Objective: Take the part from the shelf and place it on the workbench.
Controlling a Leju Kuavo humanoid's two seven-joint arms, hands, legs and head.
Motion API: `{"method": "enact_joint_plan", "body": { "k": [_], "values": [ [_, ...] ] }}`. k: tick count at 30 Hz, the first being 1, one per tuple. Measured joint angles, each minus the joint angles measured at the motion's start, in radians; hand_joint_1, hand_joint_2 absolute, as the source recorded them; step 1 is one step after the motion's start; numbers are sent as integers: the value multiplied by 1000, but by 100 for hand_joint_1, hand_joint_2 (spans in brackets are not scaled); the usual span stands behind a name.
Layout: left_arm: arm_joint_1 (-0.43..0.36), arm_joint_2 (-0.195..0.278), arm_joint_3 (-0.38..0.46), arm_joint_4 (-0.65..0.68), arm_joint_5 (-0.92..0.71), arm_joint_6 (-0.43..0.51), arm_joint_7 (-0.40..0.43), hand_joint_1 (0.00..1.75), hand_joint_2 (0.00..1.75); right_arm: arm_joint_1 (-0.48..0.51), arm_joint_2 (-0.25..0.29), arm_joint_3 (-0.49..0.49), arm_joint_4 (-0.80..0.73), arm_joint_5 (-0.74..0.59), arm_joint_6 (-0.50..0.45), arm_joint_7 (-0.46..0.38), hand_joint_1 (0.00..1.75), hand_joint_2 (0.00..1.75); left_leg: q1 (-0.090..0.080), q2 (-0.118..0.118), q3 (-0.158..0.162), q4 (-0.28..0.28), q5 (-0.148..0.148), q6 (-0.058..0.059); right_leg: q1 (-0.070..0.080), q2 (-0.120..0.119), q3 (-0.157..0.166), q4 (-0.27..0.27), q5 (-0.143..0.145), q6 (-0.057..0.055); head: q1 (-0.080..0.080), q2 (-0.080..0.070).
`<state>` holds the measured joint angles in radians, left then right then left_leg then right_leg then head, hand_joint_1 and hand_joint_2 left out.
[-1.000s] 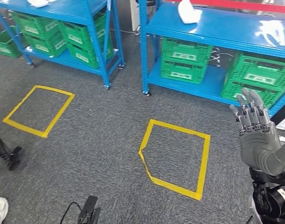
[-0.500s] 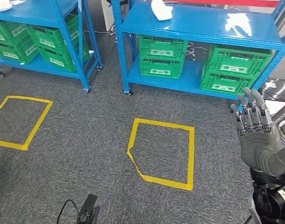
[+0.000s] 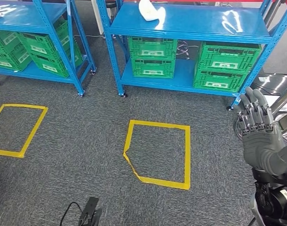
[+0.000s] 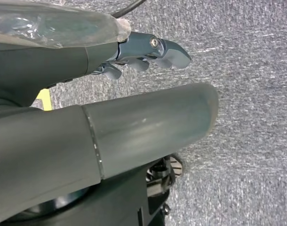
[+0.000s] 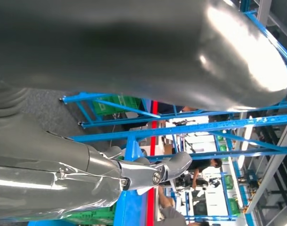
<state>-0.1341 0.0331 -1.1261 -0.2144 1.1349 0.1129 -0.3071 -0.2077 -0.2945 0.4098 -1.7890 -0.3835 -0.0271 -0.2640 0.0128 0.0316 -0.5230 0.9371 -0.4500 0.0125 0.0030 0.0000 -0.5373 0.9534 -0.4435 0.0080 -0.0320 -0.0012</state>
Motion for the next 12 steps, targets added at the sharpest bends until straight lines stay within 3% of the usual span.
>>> {"method": "enact_joint_plan", "body": {
  "k": [12],
  "values": [
    [1, 0, 0, 0, -1, 0, 0, 0, 0, 3, 0, 0, 0, 0, -3, 1, 0, 0, -1, 0, -1, 0, 0, -2, -2, 0, 0, 0, 0, 0, 0, 0]
  ]
}}
